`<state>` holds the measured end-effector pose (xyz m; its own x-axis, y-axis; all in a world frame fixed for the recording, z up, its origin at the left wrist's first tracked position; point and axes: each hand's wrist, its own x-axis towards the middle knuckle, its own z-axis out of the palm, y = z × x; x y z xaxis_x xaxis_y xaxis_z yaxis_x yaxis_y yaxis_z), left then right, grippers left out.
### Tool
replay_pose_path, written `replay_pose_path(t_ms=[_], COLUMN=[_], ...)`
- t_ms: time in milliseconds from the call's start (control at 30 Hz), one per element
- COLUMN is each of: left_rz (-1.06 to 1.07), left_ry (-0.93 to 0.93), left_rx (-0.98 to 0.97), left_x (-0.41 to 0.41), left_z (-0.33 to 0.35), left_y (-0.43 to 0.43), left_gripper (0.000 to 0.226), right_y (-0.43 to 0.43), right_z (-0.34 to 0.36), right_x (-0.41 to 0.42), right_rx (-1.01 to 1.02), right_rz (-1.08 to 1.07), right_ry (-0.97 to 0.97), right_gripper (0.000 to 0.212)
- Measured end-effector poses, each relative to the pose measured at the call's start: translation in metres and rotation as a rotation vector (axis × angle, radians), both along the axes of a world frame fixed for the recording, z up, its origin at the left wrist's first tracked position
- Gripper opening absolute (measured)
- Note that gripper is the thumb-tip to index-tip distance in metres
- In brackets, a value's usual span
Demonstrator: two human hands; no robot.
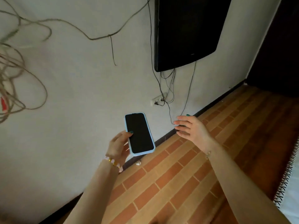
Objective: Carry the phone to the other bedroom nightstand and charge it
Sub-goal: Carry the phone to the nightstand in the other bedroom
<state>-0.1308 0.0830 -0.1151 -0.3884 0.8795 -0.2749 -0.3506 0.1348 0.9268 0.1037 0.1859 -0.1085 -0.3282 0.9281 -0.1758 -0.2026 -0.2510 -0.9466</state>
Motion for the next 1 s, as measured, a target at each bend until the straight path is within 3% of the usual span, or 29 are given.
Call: replay_pose_path(t_ms=[400, 800, 1000], left_rz=[-0.406, -0.561, -0.634], left_ry=[-0.084, -0.134, -0.141], left_rx=[0.030, -0.017, 0.003], left_x=[0.027, 0.119, 0.198], left_z=[0.024, 0.016, 0.023], left_y=[0.231, 0.388, 0.497], left_gripper=[0.013, 0.009, 0.025], right_y=[0.122, 0.253, 0.341], right_z=[0.017, 0.003, 0.008], right_x=[0.038, 0.122, 0.197], right_rx=[0.032, -0.001, -0.007], right_rz=[-0.354, -0.546, -0.590], right_ry=[-0.045, 0.002, 0.008], right_gripper=[0.033, 0.039, 0.039])
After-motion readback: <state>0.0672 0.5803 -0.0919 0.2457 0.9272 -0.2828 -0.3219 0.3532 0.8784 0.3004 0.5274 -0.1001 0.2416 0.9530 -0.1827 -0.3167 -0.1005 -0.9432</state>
